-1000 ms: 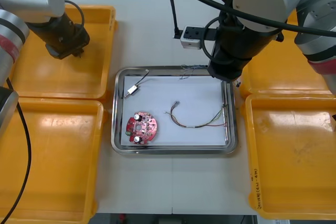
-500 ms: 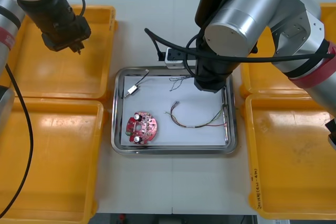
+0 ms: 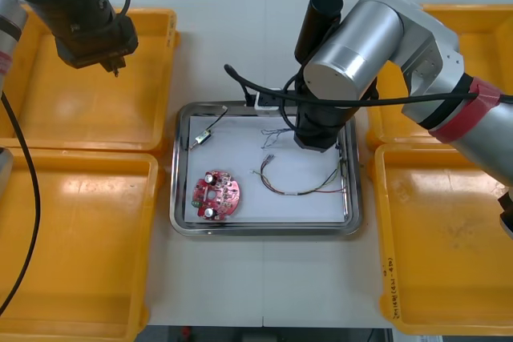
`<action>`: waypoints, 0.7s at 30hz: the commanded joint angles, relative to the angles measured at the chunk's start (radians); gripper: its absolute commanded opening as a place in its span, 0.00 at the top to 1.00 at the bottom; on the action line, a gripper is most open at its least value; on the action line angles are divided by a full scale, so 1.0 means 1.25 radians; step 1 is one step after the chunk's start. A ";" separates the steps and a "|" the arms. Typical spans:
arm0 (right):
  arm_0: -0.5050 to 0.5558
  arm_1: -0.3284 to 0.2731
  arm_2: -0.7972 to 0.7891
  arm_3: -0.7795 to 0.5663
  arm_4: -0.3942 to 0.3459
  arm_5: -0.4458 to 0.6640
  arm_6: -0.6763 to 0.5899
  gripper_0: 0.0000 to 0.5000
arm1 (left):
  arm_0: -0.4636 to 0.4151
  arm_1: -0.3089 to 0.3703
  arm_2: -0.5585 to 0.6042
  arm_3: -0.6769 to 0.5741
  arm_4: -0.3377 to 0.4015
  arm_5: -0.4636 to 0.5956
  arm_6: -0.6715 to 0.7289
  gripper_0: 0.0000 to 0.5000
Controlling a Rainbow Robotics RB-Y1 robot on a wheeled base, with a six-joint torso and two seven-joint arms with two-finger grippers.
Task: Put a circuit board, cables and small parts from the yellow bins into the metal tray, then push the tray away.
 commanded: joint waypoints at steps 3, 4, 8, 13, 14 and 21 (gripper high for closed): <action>-0.032 0.017 0.054 0.039 -0.005 -0.052 0.014 1.00 | 0.035 0.032 0.025 -0.116 0.011 0.046 -0.037 1.00; -0.034 0.017 0.054 0.046 -0.008 -0.051 0.012 1.00 | 0.041 0.032 0.025 -0.133 0.012 0.052 -0.034 1.00; -0.034 0.022 0.054 0.054 -0.023 -0.046 0.008 0.95 | 0.058 0.030 0.025 -0.182 0.019 0.071 -0.024 1.00; -0.034 0.024 0.054 0.054 -0.024 -0.056 0.001 0.00 | 0.071 0.016 0.025 -0.221 0.027 0.089 -0.017 1.00; -0.032 0.024 0.054 0.054 -0.025 -0.060 -0.002 0.00 | 0.071 0.012 0.025 -0.230 0.027 0.094 -0.016 1.00; -0.034 0.024 0.044 0.053 -0.036 -0.061 -0.009 0.00 | 0.072 -0.009 0.025 -0.268 0.028 0.106 0.000 1.00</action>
